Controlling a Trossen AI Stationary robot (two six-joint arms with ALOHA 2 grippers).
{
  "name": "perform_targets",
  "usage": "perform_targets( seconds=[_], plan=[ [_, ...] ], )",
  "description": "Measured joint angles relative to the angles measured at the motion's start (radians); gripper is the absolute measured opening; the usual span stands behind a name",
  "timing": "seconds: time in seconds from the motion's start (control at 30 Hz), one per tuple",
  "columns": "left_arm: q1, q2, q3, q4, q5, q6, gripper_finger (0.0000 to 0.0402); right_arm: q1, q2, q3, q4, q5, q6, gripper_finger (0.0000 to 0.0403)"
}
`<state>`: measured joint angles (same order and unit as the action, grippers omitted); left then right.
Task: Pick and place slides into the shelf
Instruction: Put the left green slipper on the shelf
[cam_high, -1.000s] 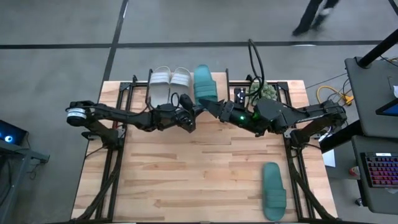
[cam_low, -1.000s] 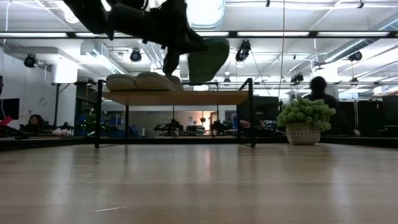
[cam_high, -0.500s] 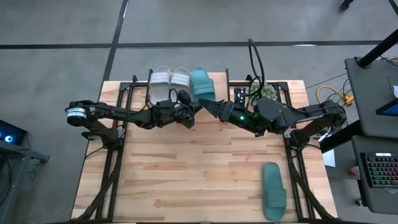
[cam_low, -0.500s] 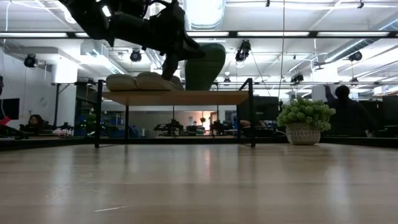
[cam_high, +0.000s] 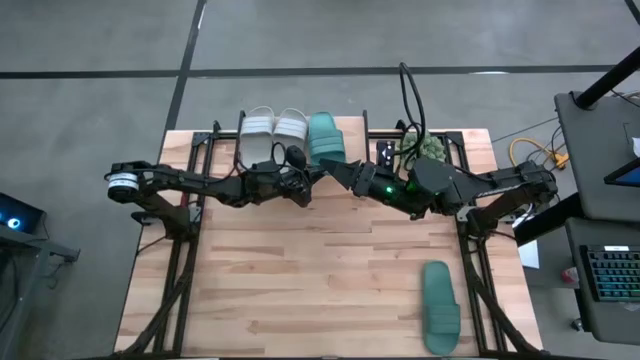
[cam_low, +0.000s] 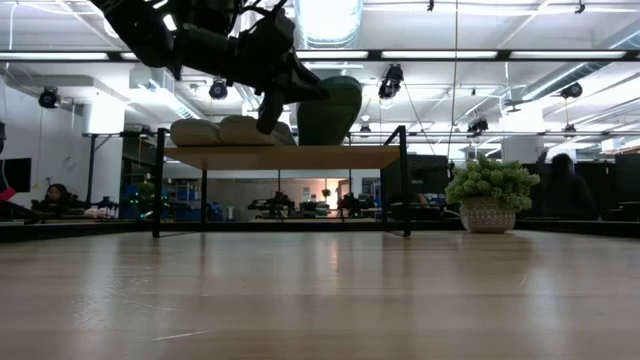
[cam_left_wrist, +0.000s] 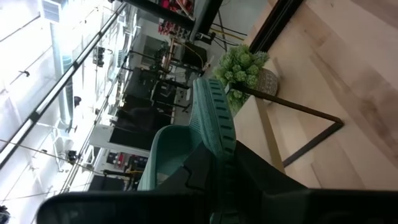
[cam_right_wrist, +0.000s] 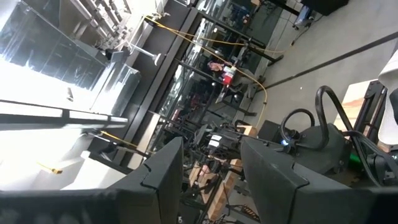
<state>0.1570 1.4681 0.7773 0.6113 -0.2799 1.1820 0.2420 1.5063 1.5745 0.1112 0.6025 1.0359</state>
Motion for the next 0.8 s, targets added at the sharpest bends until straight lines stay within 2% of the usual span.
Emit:
perform_targets(
  seconds=[0.23, 0.8],
  plan=[
    [0.003, -0.001, -0.003, -0.019, 0.003, -0.047, 0.0017, 0.000, 0.000, 0.000, 0.001, 0.000, 0.000, 0.0153],
    [0.006, -0.001, -0.064, -0.016, -0.035, -0.048, 0.0018, 0.000, 0.000, 0.000, 0.030, 0.001, -0.034, 0.0153]
  ],
)
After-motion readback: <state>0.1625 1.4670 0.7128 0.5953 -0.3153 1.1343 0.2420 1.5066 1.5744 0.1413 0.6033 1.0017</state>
